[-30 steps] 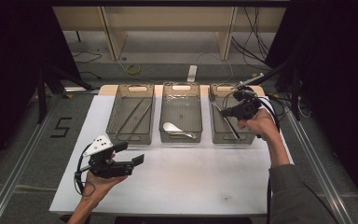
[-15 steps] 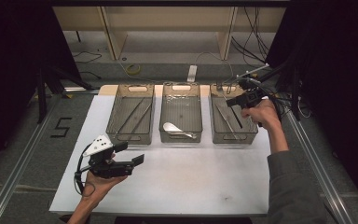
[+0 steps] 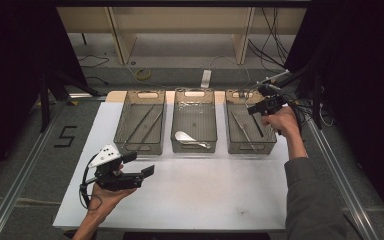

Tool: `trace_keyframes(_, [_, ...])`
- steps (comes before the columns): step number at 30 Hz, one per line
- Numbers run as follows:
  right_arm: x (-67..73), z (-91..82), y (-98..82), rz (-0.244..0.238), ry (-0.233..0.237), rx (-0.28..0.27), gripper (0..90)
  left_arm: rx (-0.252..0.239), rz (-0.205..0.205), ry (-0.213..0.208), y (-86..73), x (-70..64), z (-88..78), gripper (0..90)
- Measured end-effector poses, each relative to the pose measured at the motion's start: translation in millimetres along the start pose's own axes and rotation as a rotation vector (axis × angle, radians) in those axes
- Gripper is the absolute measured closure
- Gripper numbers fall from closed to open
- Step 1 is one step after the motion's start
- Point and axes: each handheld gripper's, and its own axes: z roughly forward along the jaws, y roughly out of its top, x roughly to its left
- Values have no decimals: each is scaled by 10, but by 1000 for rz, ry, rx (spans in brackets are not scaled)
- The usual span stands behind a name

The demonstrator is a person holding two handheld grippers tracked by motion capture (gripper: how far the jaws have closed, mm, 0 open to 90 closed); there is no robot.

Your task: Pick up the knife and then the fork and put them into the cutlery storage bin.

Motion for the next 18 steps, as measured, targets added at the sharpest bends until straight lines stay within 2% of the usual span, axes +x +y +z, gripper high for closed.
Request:
trace_keyframes(10, [-51,177,-56,22,-22,31,853,1,0,-1,0,2,1,155])
trace_keyframes(18, [-33,220,-65,16,-39,40,853,0,2,-1,1,-1,-4,154])
